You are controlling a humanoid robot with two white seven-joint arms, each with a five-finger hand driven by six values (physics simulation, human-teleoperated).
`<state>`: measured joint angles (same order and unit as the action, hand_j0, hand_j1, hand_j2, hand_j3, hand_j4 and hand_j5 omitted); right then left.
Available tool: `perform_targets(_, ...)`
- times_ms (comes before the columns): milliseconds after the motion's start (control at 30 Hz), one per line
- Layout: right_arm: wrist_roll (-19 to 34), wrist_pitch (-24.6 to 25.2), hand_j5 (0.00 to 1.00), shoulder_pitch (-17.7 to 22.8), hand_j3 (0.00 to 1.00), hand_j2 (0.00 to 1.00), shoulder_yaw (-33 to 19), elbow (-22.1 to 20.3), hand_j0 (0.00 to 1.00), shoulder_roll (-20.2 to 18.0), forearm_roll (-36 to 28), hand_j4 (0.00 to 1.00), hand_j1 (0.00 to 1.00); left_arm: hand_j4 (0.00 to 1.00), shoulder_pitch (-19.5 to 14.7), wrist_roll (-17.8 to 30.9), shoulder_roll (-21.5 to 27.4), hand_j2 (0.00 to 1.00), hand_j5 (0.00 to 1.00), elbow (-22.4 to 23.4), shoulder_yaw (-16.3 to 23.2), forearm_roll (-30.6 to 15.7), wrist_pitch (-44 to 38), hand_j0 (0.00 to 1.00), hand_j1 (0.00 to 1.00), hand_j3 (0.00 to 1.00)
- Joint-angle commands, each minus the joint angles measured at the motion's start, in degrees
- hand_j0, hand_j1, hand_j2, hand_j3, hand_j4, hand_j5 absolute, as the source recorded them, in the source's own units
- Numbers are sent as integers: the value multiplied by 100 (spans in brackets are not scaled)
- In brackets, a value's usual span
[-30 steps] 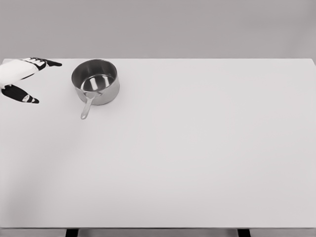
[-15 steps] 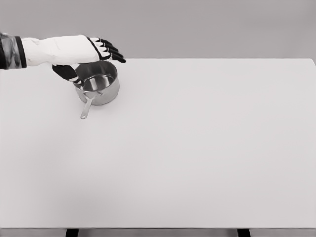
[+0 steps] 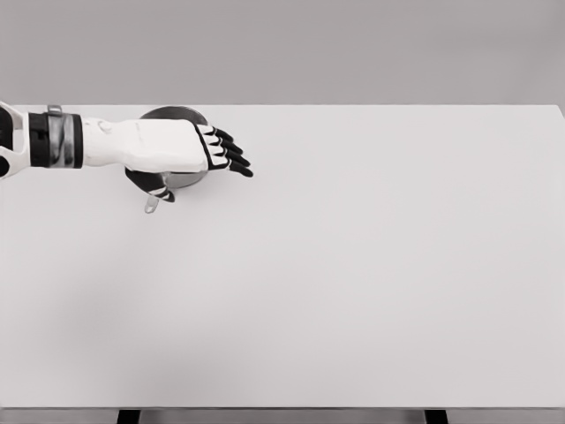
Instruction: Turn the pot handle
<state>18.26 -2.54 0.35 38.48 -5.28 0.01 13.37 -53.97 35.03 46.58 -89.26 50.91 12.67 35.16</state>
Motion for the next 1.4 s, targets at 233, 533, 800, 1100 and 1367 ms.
perform_targets(233, 2, -1, 100, 0, 100, 100, 1, 0, 100, -1, -1, 100, 100, 100, 105, -3, 115, 100, 100, -21, -11, 87, -16, 100, 100, 100)
perform_targets(533, 2, -1, 100, 9, 100, 100, 1, 0, 100, -1, -1, 100, 100, 100, 141, -3, 282, 100, 100, -21, -11, 96, -16, 100, 100, 100)
perform_targets(800, 2, -1, 100, 9, 100, 100, 1, 0, 100, -1, -1, 100, 100, 100, 202, -3, 352, 100, 100, 5, -11, 368, -16, 100, 100, 100)
perform_targets(1100, 2, -1, 100, 9, 100, 100, 1, 0, 100, -1, -1, 100, 100, 100, 229, -3, 352, 100, 100, 67, -2, 526, -16, 100, 100, 100)
perform_targets(1367, 2, -1, 100, 9, 100, 100, 1, 0, 100, -1, -1, 100, 100, 100, 123, -22, 343, 100, 100, 146, -196, 623, -16, 100, 100, 100)
